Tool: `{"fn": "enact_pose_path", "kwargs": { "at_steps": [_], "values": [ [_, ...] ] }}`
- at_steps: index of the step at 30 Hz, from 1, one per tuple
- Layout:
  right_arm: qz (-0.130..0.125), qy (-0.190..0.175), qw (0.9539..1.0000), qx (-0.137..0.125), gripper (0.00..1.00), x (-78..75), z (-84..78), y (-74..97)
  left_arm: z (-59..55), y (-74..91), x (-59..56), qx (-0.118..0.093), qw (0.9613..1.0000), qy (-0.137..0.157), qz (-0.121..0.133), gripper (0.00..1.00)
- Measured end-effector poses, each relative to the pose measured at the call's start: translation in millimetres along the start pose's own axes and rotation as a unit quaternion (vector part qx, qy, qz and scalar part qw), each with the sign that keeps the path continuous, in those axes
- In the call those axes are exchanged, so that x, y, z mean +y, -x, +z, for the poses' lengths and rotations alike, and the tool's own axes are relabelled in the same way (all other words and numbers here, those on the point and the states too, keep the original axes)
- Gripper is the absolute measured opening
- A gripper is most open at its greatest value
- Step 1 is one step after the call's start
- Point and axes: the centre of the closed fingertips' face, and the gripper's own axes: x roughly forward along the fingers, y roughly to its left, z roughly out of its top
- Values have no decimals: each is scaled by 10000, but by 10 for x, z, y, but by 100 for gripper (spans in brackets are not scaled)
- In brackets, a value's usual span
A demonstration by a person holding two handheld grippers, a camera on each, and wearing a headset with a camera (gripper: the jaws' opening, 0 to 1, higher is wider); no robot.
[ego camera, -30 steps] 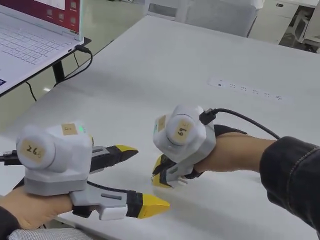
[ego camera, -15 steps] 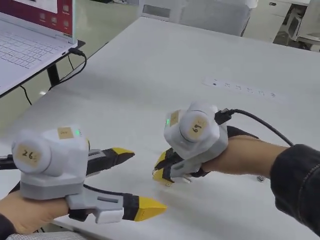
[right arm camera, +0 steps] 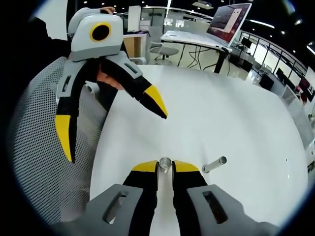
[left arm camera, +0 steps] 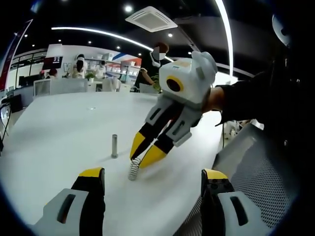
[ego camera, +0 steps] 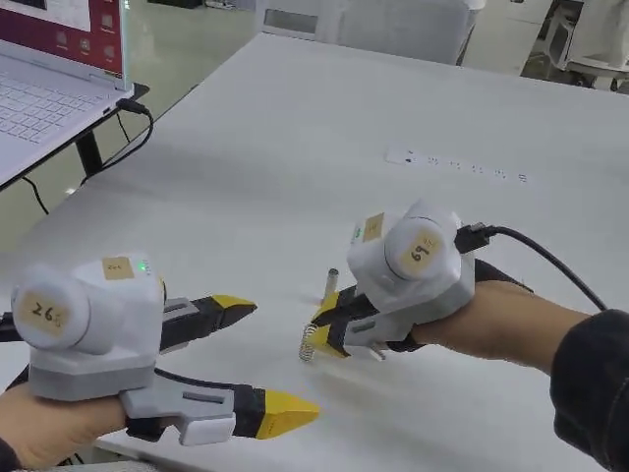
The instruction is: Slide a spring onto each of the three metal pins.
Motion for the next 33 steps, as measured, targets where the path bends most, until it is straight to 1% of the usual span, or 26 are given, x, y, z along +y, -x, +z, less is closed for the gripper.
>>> {"fn": "enact_pose_path", "kwargs": {
  "at_steps": [7,13,20,30,33],
  "values": [
    [-134,-185,9997,-106,9,-35,-6,92,-12,-5,-16,44,10000,-39,-28,77],
    [-258,-312,9991,-137,8,-73,-20,171,-20,-12,-29,83,9999,-77,-54,77],
    [-419,-450,9978,-237,8,-105,25,280,-34,-19,-56,119,9998,-93,-120,77],
    [-616,-648,9957,-238,8,-168,14,389,-37,-25,-83,106,9997,-92,-195,77],
    [-677,-675,9951,-231,8,-201,32,431,-24,-26,-87,69,9997,-87,-214,77]
  ]
}}
